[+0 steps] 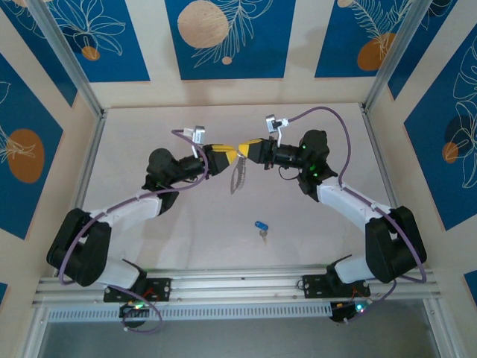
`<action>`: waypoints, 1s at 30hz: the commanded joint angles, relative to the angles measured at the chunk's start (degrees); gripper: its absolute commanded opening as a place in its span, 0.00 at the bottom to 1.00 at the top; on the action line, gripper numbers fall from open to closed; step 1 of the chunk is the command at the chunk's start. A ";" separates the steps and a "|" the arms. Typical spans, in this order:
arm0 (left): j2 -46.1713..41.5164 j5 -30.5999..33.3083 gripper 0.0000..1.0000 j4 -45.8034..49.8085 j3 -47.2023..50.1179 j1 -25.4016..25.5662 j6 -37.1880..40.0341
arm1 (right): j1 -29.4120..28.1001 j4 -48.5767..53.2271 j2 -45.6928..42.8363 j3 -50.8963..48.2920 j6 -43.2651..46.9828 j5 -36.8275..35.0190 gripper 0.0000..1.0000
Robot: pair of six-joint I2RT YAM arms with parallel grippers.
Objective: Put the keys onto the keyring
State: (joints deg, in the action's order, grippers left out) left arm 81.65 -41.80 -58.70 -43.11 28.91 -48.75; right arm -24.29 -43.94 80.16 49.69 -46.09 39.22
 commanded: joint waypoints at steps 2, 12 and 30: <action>1.55 -1.39 0.36 -6.57 0.23 0.27 -2.30 | -0.69 -2.81 0.65 -0.07 -0.75 -0.53 0.00; 4.70 -2.32 0.28 -11.99 0.02 1.14 -5.20 | -0.93 -2.73 1.38 0.27 -0.89 -1.67 0.00; 4.23 -4.16 0.00 -8.46 -0.43 3.83 -1.80 | -1.19 -2.15 2.50 0.58 -1.89 -3.41 0.00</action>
State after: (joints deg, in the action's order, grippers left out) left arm 86.39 -42.76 -67.68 -43.11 30.09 -52.58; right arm -24.67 -45.56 81.38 49.69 -47.66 37.67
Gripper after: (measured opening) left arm 0.051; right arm 0.063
